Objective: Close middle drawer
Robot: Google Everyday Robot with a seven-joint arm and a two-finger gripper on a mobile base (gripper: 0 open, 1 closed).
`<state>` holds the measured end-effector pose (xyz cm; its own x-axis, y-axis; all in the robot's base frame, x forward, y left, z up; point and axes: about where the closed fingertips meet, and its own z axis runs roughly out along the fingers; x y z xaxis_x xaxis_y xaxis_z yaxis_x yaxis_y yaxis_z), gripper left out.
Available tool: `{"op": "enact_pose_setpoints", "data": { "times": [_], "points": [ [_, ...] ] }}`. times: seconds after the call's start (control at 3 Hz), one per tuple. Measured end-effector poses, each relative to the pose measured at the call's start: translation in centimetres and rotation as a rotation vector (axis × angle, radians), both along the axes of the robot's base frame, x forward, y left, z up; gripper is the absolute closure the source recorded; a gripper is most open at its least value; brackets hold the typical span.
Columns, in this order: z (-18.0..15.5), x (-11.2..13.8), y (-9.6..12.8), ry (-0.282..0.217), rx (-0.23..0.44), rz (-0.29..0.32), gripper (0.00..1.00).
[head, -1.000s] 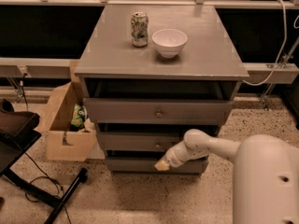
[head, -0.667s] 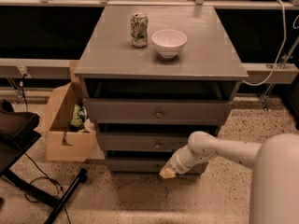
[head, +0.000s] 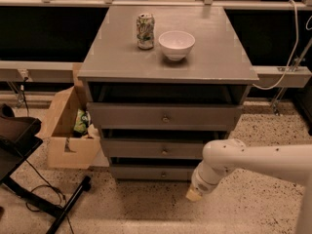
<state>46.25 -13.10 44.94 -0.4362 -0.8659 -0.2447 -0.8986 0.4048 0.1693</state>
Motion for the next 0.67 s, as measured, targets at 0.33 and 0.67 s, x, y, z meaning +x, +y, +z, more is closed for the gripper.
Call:
{"op": "enact_pose_setpoints", "data": {
  "times": [0.33,0.67],
  "points": [
    [4.5,-5.7,-4.6,0.058,-0.150,-0.071,1.00],
    [11.2,-7.1,-9.4,-0.019,-0.220,-0.256,1.00]
  ]
}}
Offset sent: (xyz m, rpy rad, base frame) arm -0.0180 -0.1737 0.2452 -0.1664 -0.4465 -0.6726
